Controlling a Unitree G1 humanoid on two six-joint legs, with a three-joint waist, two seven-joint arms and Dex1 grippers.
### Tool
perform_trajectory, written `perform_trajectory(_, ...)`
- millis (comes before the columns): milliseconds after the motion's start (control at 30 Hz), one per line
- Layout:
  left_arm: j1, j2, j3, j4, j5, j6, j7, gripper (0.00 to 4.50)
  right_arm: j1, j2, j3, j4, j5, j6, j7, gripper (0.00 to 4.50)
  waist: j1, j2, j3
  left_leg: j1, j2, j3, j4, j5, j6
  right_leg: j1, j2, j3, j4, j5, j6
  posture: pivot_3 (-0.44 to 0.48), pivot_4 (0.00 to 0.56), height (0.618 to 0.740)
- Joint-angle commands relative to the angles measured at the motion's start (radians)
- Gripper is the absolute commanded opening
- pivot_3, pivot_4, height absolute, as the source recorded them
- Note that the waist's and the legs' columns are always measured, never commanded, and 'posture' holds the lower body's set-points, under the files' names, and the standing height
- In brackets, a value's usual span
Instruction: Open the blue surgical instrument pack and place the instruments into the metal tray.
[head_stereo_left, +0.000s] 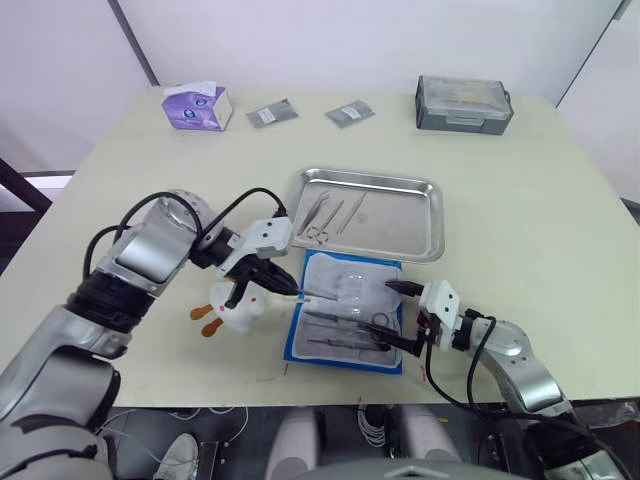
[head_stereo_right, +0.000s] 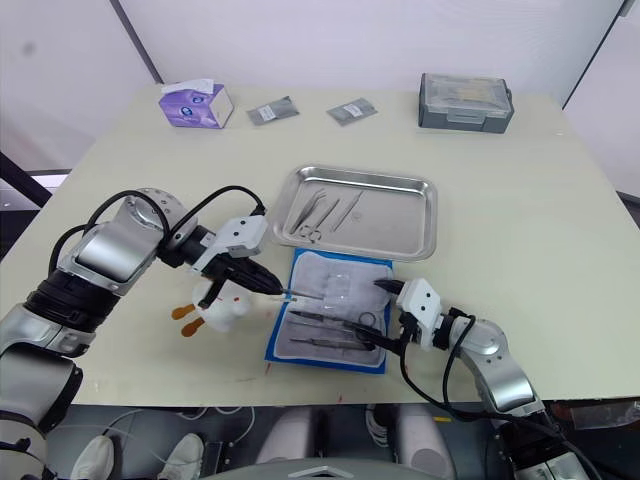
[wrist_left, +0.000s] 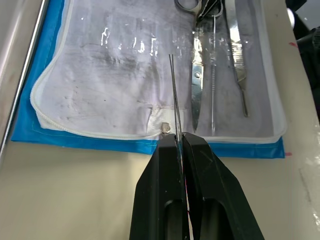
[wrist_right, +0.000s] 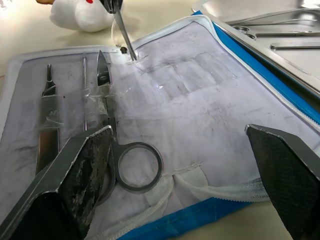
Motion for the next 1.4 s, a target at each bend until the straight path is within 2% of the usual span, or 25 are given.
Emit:
perform_trajectory(33,-0.031,0.076,-0.002,-0.023,-0.055,-0.031,-0.055,0.00,0.029,0.002,0.042,0.090,-0.033,0.044,0.001,4.50,-0.001,0.000,0.000,0.000,0.000,0.000,0.000,0.000,0.000,0.000,0.000,0.000,0.000,0.000,0.000,0.000,0.150,0.740)
perform_trajectory(200,-0.064,0.007,0.071,0.020,-0.066,0.022,-0.038,0.00,0.031,0.002,0.040,0.089,-0.031,0.045,0.005,4.50,0.005,-0.002,-0.001,0.000,0.000,0.000,0.000,0.000,0.000,0.000,0.000,-0.001,0.000,0.000,0.000,0.000,0.150,0.740)
perform_trajectory(400,-0.075,-0.115,0.199,-0.005,-0.140,0.185,0.099,0.00,0.035,0.001,0.039,0.087,-0.034,0.044,0.005,4.50,0.000,-0.002,-0.001,0.000,0.001,0.000,0.000,0.000,0.000,0.000,0.001,0.000,0.000,0.000,0.000,0.000,0.150,0.740)
perform_trajectory(533,-0.089,-0.225,0.269,-0.030,-0.146,0.308,0.284,0.00,0.034,-0.003,0.037,0.087,-0.036,0.042,0.007,4.50,0.002,-0.003,-0.001,0.000,0.001,-0.001,0.000,0.000,0.000,0.000,0.001,-0.001,0.000,0.000,0.000,0.000,0.150,0.740)
perform_trajectory(600,-0.089,-0.316,0.320,-0.037,-0.141,0.367,0.445,0.00,0.030,-0.005,0.036,0.090,-0.037,0.040,0.008,4.50,0.005,-0.002,-0.001,0.000,0.000,-0.001,0.000,0.000,0.000,0.000,0.001,0.000,0.000,0.000,0.000,0.000,0.150,0.740)
perform_trajectory(800,-0.074,-0.465,0.373,-0.089,-0.094,0.430,0.719,0.00,0.026,-0.011,0.032,0.090,-0.037,0.040,0.011,4.50,0.001,-0.003,-0.002,0.000,0.000,-0.001,0.000,0.000,0.000,0.000,0.000,0.000,0.000,0.000,0.000,0.000,0.150,0.740)
perform_trajectory(933,-0.103,-0.667,0.411,-0.056,-0.023,0.465,1.030,0.00,0.027,-0.012,0.032,0.092,-0.038,0.038,0.010,4.50,0.007,-0.004,-0.002,0.000,-0.001,-0.002,0.001,0.000,0.000,0.001,-0.002,0.000,0.000,0.000,0.000,0.000,0.150,0.740)
perform_trajectory(1000,-0.112,-0.727,0.427,-0.032,0.013,0.480,1.133,0.00,0.028,-0.011,0.033,0.090,-0.039,0.038,0.009,4.50,0.005,-0.004,-0.002,0.000,-0.002,-0.002,0.001,0.000,0.000,0.001,-0.003,0.000,0.000,0.000,0.000,0.000,0.150,0.740)
perform_trajectory(1233,-0.127,-0.824,0.411,0.067,0.104,0.487,1.318,0.00,0.030,-0.007,0.036,0.089,-0.040,0.038,0.005,4.50,0.003,-0.003,-0.002,0.001,-0.001,-0.001,0.000,0.000,-0.001,0.001,-0.002,0.001,0.001,0.000,0.000,0.000,0.150,0.740)
perform_trajectory(1400,-0.108,-0.864,0.387,0.127,0.132,0.442,1.340,0.00,0.026,-0.004,0.036,0.096,-0.041,0.035,0.006,4.50,0.003,-0.003,-0.002,0.001,-0.002,-0.001,0.000,0.001,-0.001,0.001,-0.003,0.000,0.001,0.000,0.000,0.000,0.150,0.740)
